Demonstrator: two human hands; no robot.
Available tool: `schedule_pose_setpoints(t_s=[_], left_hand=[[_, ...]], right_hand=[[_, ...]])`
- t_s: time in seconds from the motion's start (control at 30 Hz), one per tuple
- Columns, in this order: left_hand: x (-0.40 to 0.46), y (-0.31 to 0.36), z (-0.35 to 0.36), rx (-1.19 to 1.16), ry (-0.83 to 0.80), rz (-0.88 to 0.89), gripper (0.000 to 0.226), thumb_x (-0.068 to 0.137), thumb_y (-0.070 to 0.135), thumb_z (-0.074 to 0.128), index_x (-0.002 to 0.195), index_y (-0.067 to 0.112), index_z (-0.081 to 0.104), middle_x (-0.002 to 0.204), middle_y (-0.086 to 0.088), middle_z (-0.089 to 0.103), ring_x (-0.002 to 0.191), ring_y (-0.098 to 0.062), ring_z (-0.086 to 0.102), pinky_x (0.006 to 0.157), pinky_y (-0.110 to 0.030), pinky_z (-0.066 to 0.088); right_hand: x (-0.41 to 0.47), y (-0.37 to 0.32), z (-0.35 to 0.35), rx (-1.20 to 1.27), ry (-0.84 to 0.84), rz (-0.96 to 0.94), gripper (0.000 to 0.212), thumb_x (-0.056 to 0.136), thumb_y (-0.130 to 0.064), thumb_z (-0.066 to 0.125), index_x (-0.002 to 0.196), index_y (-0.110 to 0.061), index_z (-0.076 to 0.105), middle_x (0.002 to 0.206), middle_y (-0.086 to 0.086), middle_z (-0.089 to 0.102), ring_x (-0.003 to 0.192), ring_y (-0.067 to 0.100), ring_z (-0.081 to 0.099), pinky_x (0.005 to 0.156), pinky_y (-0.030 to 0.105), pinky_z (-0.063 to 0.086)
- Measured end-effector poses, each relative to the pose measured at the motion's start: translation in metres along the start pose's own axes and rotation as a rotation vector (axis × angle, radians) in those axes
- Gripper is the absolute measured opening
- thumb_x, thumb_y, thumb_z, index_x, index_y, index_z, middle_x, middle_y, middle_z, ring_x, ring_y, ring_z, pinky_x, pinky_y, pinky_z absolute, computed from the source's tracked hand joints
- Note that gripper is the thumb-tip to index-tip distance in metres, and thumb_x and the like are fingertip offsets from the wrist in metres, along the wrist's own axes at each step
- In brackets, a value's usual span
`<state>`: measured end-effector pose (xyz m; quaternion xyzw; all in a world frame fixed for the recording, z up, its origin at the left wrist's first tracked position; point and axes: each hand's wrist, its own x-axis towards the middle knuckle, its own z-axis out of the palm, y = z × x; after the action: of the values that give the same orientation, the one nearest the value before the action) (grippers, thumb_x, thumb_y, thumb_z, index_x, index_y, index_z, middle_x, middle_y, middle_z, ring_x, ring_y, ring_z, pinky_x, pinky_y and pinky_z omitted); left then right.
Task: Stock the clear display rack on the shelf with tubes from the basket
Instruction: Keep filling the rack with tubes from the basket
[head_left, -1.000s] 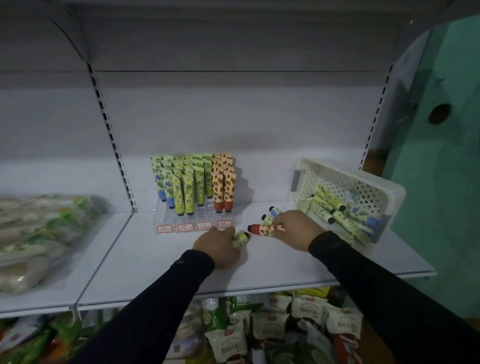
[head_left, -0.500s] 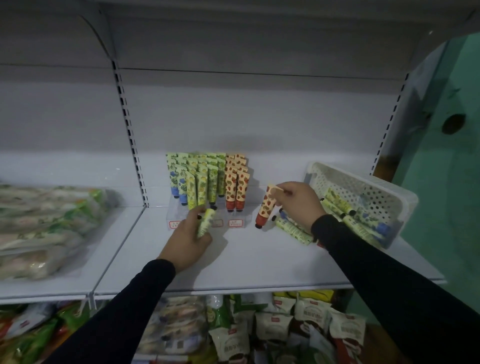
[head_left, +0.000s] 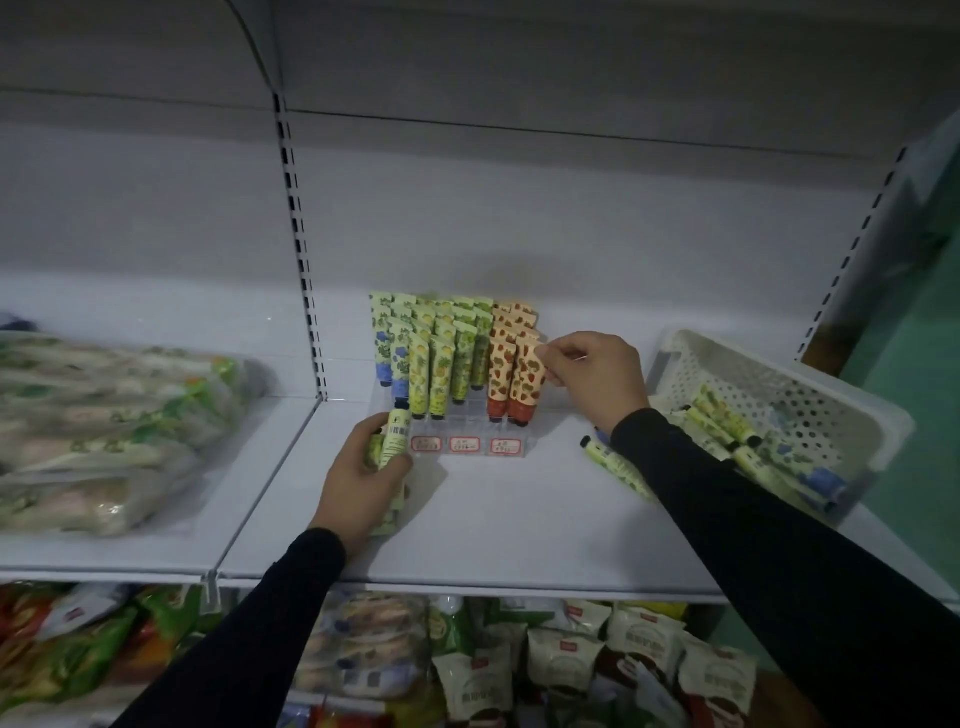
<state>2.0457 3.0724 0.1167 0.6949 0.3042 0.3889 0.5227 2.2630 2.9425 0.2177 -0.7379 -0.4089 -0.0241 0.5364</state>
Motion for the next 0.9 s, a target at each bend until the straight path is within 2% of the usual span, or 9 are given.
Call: schedule_pose_setpoints(t_s=[0.1,0.17,0.33,0.43,0.5,0.63,0.8,0.9], left_hand=[[0.000,-0.002,-0.001,-0.019,-0.001,-0.013,0.046,0.091,0.012,0.062,0.102,0.056,0.055,0.090,0.001,0.070,0.069,-0.022,0.067,0.061,-0.034,0.056],[0.000,-0.003,0.000,-0.015,-0.008,-0.012,0.045,0.091,0.012,0.063,0.103,0.055,0.055,0.090,0.004,0.070,0.069,-0.020,0.067,0.062,-0.034,0.056],[0.001,-0.005,0.000,-0.016,-0.012,-0.008,0.043,0.090,0.013,0.063,0.105,0.052,0.055,0.093,0.007,0.069,0.072,-0.016,0.066,0.063,-0.030,0.055],[0.001,-0.006,0.000,-0.023,-0.018,-0.008,0.044,0.090,0.014,0.063,0.104,0.055,0.055,0.092,0.007,0.069,0.074,-0.019,0.067,0.064,-0.032,0.056],[0.001,-0.006,0.000,-0.016,-0.020,-0.002,0.045,0.090,0.014,0.063,0.102,0.058,0.055,0.096,0.007,0.068,0.079,-0.020,0.067,0.069,-0.035,0.056],[0.002,-0.007,0.000,-0.023,-0.027,-0.007,0.047,0.090,0.015,0.063,0.101,0.060,0.056,0.099,0.005,0.068,0.084,-0.026,0.067,0.074,-0.041,0.058],[0.002,-0.008,0.000,-0.017,-0.027,0.011,0.042,0.089,0.017,0.063,0.104,0.056,0.056,0.100,0.006,0.068,0.085,-0.024,0.066,0.077,-0.041,0.057],[0.002,-0.008,0.000,-0.020,-0.025,0.007,0.043,0.091,0.014,0.062,0.104,0.055,0.056,0.100,0.007,0.068,0.086,-0.024,0.066,0.077,-0.040,0.057]], right_hand=[[0.001,0.000,0.010,0.019,0.000,0.010,0.017,0.087,-0.027,0.070,0.085,-0.012,0.076,0.075,-0.003,0.073,0.074,0.014,0.070,0.082,0.037,0.058],[0.001,-0.001,0.015,0.002,-0.009,0.003,0.015,0.088,-0.028,0.070,0.084,-0.015,0.075,0.076,-0.006,0.072,0.075,0.013,0.070,0.082,0.034,0.057],[-0.001,-0.004,0.026,-0.101,-0.029,-0.035,0.017,0.090,-0.027,0.067,0.091,-0.012,0.077,0.082,-0.005,0.071,0.078,0.007,0.064,0.074,0.020,0.050],[-0.004,-0.003,0.031,-0.159,-0.030,-0.041,0.020,0.090,-0.026,0.066,0.095,-0.010,0.077,0.091,0.001,0.074,0.084,0.014,0.066,0.080,0.025,0.051],[-0.004,-0.002,0.033,-0.169,-0.030,-0.035,0.020,0.091,-0.026,0.066,0.097,-0.009,0.076,0.093,0.002,0.074,0.085,0.014,0.066,0.080,0.024,0.050],[-0.003,0.000,0.035,-0.202,-0.042,-0.031,0.019,0.092,-0.026,0.065,0.094,-0.011,0.076,0.093,0.000,0.074,0.083,0.011,0.065,0.074,0.016,0.044],[0.001,0.001,0.035,-0.224,-0.057,-0.018,0.017,0.091,-0.027,0.066,0.089,-0.012,0.075,0.084,-0.005,0.069,0.077,0.008,0.062,0.061,0.001,0.036],[0.003,0.002,0.035,-0.236,-0.059,-0.020,0.018,0.091,-0.027,0.067,0.089,-0.011,0.076,0.080,-0.008,0.064,0.074,0.005,0.058,0.061,0.002,0.035]])
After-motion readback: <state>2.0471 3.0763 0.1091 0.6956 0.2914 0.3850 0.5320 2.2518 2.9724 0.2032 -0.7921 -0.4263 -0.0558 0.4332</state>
